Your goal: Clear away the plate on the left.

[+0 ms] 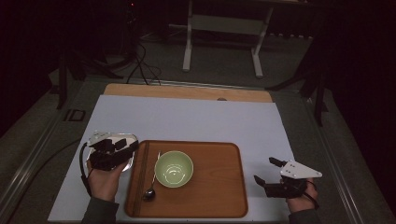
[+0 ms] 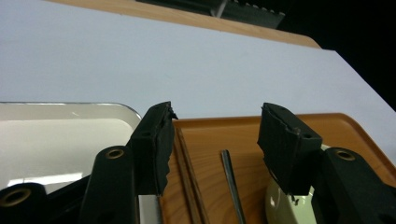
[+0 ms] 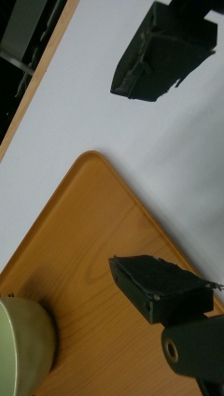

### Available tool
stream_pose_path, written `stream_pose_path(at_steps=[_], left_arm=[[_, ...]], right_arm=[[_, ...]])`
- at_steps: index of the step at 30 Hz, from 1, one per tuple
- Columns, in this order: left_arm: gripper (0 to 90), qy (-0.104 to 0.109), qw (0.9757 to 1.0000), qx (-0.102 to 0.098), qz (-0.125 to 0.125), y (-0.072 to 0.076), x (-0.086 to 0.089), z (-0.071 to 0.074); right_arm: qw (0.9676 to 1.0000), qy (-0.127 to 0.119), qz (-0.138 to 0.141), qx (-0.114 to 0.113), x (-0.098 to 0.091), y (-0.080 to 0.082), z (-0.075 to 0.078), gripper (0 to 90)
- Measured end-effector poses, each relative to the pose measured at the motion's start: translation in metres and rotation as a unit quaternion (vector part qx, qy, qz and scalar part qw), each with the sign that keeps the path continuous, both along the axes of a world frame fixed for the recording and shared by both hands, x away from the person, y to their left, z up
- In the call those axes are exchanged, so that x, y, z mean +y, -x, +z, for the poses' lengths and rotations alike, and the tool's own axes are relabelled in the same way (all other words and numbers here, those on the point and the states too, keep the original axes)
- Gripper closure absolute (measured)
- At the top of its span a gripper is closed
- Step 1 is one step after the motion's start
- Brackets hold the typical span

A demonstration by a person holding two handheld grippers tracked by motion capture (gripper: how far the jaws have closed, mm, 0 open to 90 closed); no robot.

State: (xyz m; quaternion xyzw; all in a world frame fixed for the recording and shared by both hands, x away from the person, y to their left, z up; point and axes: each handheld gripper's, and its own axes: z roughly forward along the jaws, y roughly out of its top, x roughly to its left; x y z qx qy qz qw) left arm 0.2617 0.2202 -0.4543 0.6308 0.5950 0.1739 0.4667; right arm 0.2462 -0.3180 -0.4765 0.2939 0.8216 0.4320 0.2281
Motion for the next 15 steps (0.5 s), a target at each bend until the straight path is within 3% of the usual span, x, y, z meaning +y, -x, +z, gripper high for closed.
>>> stream_pose_path(at_steps=[11, 15], left_arm=[[44.6, 0.015, 0.9997, -0.002, 0.017, -0.001, 0.019, 0.001], [42.7, 0.02, 0.9997, 0.004, 0.012, -0.004, 0.028, 0.0]], right_arm=[[1.0, 0.001, 0.0, 0.0, 0.001, 0.0, 0.0, 14.4], [1.0, 0.0, 0.0, 0.0, 0.0, 0.0, 0.0, 14.4]])
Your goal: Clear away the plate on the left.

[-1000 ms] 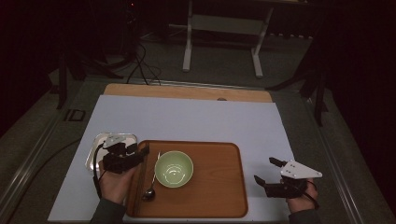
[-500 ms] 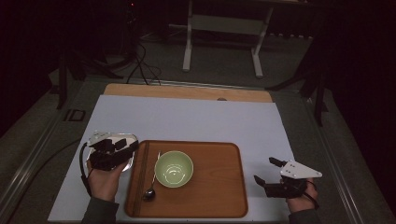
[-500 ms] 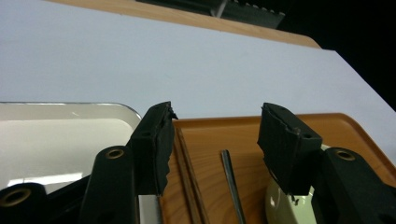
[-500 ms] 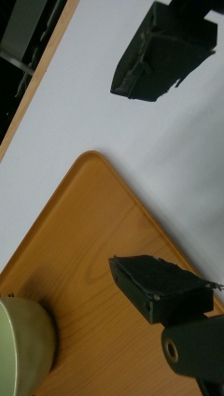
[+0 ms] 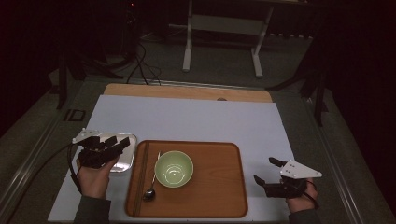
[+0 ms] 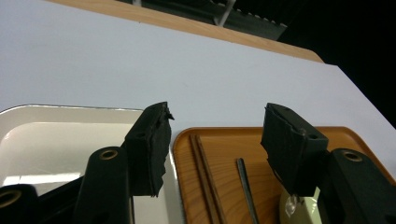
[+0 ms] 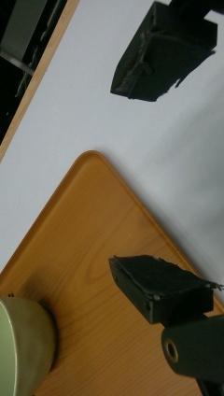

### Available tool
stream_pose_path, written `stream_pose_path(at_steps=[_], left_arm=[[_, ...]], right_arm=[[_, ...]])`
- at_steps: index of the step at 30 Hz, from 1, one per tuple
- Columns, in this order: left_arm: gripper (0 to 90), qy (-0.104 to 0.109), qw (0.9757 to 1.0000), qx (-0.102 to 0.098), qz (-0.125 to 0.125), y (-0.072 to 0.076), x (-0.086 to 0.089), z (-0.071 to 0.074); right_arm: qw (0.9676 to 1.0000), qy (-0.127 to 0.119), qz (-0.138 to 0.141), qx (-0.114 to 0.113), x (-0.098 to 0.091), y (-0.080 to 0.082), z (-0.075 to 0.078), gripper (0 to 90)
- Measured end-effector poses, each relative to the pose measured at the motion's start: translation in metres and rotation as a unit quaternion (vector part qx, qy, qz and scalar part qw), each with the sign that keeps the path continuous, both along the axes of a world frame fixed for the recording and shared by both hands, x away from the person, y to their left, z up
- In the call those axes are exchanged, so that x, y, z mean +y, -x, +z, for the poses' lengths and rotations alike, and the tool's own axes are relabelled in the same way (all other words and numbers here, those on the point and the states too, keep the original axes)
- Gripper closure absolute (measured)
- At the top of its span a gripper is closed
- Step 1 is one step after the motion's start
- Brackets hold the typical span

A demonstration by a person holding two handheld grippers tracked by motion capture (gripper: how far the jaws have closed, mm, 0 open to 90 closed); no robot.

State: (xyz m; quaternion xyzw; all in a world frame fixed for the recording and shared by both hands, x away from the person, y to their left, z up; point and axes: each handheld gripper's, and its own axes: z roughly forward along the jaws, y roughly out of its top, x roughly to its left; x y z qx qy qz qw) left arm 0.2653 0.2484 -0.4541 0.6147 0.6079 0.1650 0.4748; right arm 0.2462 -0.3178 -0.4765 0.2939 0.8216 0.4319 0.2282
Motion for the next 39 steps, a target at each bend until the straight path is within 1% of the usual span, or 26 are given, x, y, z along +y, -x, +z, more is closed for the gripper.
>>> stream_pose_path(at_steps=[2, 5, 11, 18, 24, 25, 30, 31, 33, 34, 36, 38, 39], left_arm=[[42.2, 0.003, 1.0, 0.003, 0.001, -0.001, 0.004, -0.001], [42.2, 0.006, 0.9999, 0.003, 0.012, -0.002, 0.012, -0.004], [42.2, 0.004, 0.9997, -0.005, 0.025, -0.002, 0.023, -0.004], [42.4, -0.008, 0.9992, -0.001, 0.04, -0.003, 0.038, -0.007], [45.2, -0.023, 0.9981, 0.011, 0.057, -0.004, 0.054, -0.015], [45.5, -0.027, 0.9978, 0.011, 0.06, -0.004, 0.057, -0.017], [45.7, -0.033, 0.9967, 0.014, 0.073, -0.005, 0.067, -0.023], [47.4, -0.038, 0.9962, 0.016, 0.076, -0.005, 0.068, -0.025], [47.4, -0.051, 0.9947, 0.026, 0.085, -0.007, 0.07, -0.03], [47.3, -0.053, 0.9945, 0.03, 0.085, -0.008, 0.071, -0.033], [47.4, -0.065, 0.9931, 0.04, 0.09, -0.009, 0.073, -0.036], [47.7, -0.063, 0.9927, 0.047, 0.092, -0.011, 0.075, -0.041], [47.8, -0.065, 0.9918, 0.052, 0.097, -0.012, 0.076, -0.044]], right_arm=[[1.0, 0.0, 0.0, 0.0, 0.0, 0.0, 0.0, 14.4], [1.0, 0.001, 0.0, 0.0, 0.0, 0.0, 0.0, 14.4], [1.0, 0.0, 0.0, 0.0, 0.001, 0.0, 0.0, 14.4], [1.0, -0.001, 0.0, -0.001, 0.0, 0.0, 0.0, 14.4], [1.0, 0.0, 0.0, -0.001, 0.0, 0.0, 0.0, 14.4], [1.0, 0.0, 0.0, 0.0, 0.0, 0.0, 0.0, 14.4], [1.0, 0.0, 0.0, 0.0, 0.001, 0.0, 0.0, 14.4], [1.0, 0.0, 0.0, -0.001, 0.0, 0.0, 0.0, 14.4], [1.0, 0.0, 0.0, 0.0, 0.0, 0.0, 0.0, 14.4], [1.0, 0.0, 0.0, -0.001, 0.0, 0.0, 0.0, 14.4], [1.0, 0.0, 0.0, -0.001, 0.0, 0.0, 0.0, 14.4], [1.0, 0.0, 0.0, -0.001, 0.0, 0.0, 0.0, 14.4], [1.0, 0.0, 0.0, 0.0, 0.0, 0.0, 0.0, 14.4]])
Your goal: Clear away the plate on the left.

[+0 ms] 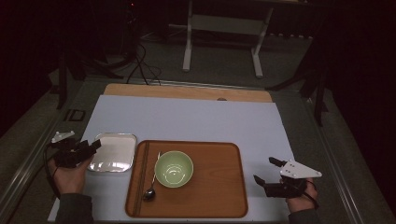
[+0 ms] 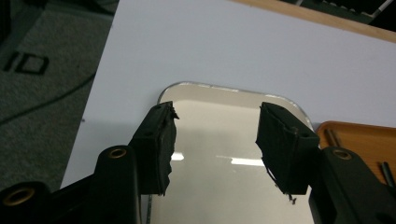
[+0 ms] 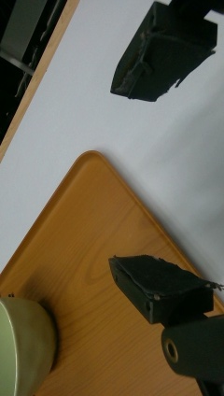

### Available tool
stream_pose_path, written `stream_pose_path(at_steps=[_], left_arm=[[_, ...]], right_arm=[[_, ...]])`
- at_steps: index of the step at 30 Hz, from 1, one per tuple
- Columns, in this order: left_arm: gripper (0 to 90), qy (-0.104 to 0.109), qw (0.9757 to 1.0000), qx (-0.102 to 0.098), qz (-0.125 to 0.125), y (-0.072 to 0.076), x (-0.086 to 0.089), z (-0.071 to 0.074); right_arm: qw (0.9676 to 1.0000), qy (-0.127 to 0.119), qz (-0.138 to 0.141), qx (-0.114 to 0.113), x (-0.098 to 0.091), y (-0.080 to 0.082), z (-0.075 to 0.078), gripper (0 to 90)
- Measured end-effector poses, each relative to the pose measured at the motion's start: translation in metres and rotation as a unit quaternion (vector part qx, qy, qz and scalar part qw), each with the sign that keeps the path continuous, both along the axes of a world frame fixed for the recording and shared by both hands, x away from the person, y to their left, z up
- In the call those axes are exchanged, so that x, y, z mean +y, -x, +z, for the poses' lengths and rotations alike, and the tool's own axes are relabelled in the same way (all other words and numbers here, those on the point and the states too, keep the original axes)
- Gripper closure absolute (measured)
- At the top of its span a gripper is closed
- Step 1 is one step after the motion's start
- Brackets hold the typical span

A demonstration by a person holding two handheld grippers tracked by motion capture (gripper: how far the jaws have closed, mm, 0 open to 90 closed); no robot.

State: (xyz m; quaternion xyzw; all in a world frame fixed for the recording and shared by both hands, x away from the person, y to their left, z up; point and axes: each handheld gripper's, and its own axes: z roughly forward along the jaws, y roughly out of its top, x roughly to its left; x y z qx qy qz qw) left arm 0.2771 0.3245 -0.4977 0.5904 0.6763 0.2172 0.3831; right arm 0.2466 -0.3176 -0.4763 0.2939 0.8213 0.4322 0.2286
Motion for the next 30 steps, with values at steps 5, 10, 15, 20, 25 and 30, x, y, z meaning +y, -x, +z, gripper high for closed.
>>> stream_pose_path(at_steps=[5, 10, 15, 20, 25, 30], left_arm=[[48.5, -0.006, 0.9998, 0.016, 0.009, -0.003, 0.004, -0.009], [56.4, -0.022, 0.9991, 0.032, 0.015, -0.004, 0.007, -0.019], [65.3, -0.009, 0.9984, 0.052, 0.019, -0.005, 0.013, -0.03], [73.8, -0.003, 0.9979, 0.061, 0.018, -0.007, 0.015, -0.033], [80.3, -0.01, 0.9972, 0.071, 0.019, -0.009, 0.014, -0.035], [83.9, -0.011, 0.9964, 0.082, 0.016, -0.01, 0.015, -0.038]], right_arm=[[1.0, 0.0, 0.0, -0.001, 0.0, 0.0, 0.0, 14.4], [1.0, 0.0, 0.0, 0.0, 0.0, 0.0, 0.0, 14.4], [1.0, 0.0, 0.0, 0.0, 0.0, 0.0, 0.0, 14.4], [1.0, 0.0, 0.0, 0.001, 0.0, 0.0, 0.0, 14.4], [1.0, 0.0, -0.001, 0.001, 0.0, 0.0, 0.0, 14.4], [1.0, -0.001, -0.001, 0.001, 0.0, 0.0, 0.0, 14.4]])
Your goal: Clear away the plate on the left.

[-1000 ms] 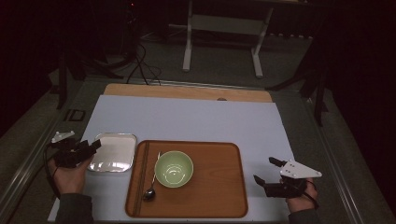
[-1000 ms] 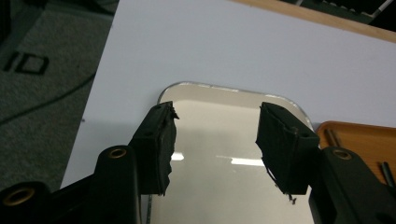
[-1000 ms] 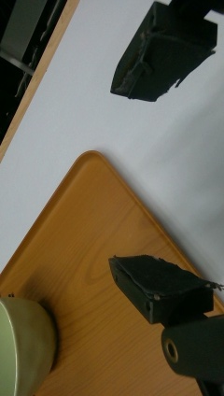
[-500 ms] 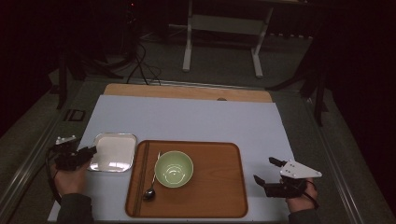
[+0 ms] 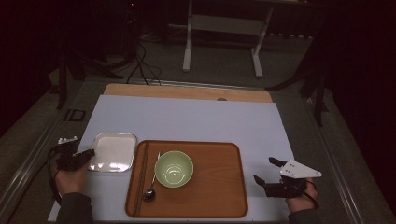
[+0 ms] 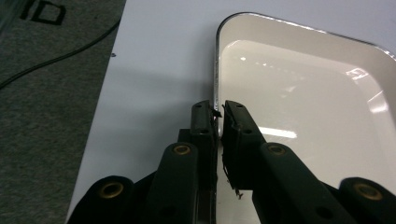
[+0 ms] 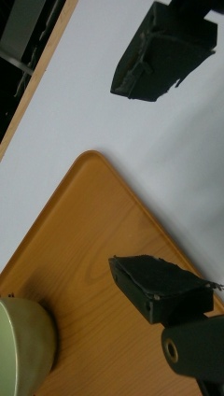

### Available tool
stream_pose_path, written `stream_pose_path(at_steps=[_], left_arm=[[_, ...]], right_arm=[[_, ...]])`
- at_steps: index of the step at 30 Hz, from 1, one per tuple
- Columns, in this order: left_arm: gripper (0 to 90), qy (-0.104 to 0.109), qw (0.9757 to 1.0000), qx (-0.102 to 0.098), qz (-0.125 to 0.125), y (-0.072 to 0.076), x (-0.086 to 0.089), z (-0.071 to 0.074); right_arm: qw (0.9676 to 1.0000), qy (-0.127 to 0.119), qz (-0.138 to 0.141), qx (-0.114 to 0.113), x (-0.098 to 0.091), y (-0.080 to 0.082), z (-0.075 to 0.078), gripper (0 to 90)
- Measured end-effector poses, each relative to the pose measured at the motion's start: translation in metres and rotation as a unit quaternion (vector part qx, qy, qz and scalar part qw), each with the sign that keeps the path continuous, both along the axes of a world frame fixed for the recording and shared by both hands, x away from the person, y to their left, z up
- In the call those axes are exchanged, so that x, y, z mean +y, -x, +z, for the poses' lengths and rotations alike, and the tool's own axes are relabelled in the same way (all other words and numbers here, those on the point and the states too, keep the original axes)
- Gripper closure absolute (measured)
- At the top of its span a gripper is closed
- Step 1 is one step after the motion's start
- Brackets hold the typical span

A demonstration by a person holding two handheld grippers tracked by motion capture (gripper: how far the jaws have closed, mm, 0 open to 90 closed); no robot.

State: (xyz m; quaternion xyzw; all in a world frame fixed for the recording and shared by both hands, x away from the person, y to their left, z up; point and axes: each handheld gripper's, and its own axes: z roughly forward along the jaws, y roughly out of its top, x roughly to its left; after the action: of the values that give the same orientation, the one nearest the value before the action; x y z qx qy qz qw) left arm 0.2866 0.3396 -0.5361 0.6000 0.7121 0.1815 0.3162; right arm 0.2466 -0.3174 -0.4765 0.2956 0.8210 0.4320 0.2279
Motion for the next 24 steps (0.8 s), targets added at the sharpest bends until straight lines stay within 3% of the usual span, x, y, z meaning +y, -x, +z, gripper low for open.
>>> stream_pose_path(at_steps=[2, 5, 6, 7, 12, 15, 24], left_arm=[[84.1, -0.002, 1.0, 0.0, -0.002, 0.0, 0.0, 0.0], [86.1, 0.024, 0.9997, 0.0, 0.001, 0.001, 0.004, -0.001], [87.4, 0.024, 0.9997, 0.0, 0.001, 0.001, 0.004, -0.001], [88.7, 0.056, 0.9984, 0.0, 0.001, 0.003, 0.008, -0.003], [89.5, 0.082, 0.9966, -0.001, 0.003, 0.004, 0.012, -0.004], [89.6, 0.108, 0.9941, -0.001, 0.009, 0.005, 0.015, -0.005], [89.7, 0.131, 0.9912, -0.016, 0.009, 0.007, 0.014, 0.0]], right_arm=[[1.0, 0.0, 0.0, 0.0, 0.0, 0.0, 0.0, 14.4], [1.0, 0.001, 0.0, 0.001, 0.0, 0.0, 0.0, 14.4], [1.0, 0.001, 0.0, 0.001, 0.0, 0.0, 0.0, 14.4], [1.0, 0.0, -0.001, 0.0, 0.0, 0.0, 0.0, 14.4], [1.0, 0.0, -0.001, 0.0, 0.0, 0.0, 0.0, 14.4], [1.0, 0.001, -0.001, 0.0, 0.0, 0.0, 0.0, 14.4], [1.0, 0.0, -0.001, -0.001, -0.001, 0.0, 0.0, 14.4]])
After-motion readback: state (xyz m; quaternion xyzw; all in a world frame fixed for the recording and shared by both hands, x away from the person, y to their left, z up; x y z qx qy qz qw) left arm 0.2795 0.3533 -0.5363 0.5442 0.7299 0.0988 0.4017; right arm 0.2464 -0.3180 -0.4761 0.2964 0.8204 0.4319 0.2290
